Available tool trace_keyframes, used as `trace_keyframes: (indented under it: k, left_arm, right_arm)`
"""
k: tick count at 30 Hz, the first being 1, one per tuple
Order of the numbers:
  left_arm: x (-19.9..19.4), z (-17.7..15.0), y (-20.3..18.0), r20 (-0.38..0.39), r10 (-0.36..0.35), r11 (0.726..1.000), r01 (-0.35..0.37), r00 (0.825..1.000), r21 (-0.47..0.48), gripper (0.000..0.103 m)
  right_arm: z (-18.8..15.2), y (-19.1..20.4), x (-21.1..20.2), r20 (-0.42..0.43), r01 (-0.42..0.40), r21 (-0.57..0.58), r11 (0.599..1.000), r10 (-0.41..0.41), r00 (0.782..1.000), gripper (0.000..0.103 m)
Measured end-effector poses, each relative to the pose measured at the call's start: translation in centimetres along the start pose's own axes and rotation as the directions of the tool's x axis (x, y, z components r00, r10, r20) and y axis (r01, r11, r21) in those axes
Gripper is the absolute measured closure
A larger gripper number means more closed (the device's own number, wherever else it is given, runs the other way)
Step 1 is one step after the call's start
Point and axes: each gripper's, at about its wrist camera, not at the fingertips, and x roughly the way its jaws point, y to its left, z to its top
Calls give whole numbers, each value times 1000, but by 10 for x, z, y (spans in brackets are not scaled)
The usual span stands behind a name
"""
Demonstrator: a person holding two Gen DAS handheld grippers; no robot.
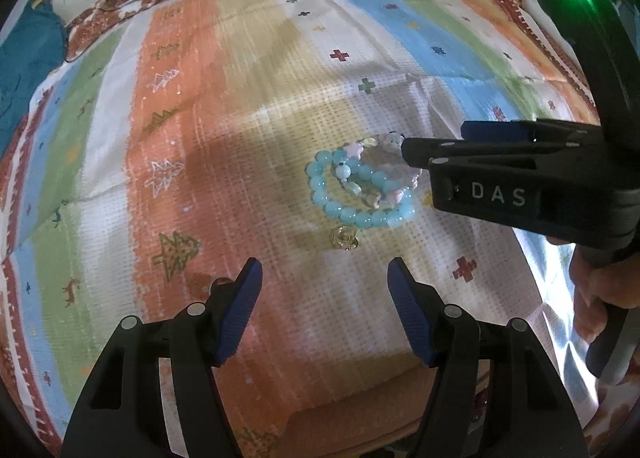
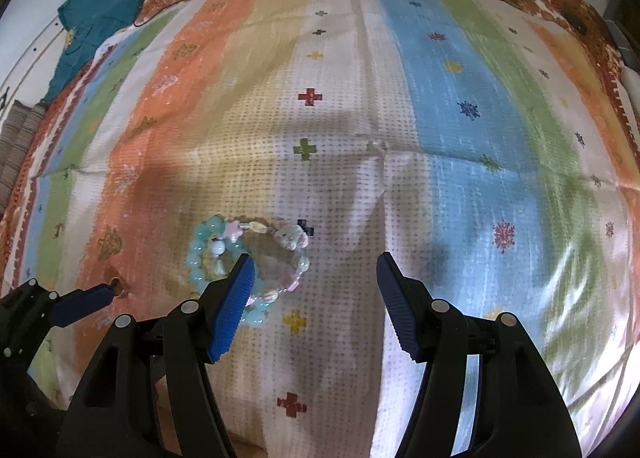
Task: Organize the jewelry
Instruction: 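Move the left tool to the small gold ring while the right moves to the white shell bracelet, then lower the left tool around the gold ring while the right grasps and lifts the white shell bracelet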
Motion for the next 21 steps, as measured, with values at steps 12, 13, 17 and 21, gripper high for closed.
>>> trace_keyframes:
  k: [12, 13, 17, 21]
  left_arm:
    - [18, 11, -1, -49, -11, 1000, 12, 999, 17, 40]
    - [19, 12, -3, -53, -15, 1000, 16, 998, 23, 40]
    - [23, 16, -6, -61, -21, 999, 24, 998, 44, 41]
    - [31, 18, -6, -82, -27, 999, 30, 996, 36, 48]
  right_arm:
    - [9, 1, 17, -21, 7, -4, 1000, -7, 1000, 40]
    - [9, 0, 18, -24, 7, -2, 1000, -7, 1000, 40]
    - [10, 0, 24, -32, 24, -8, 1000, -25, 999, 45]
    - [10, -2, 26, -35, 23, -8, 1000, -24, 999, 49]
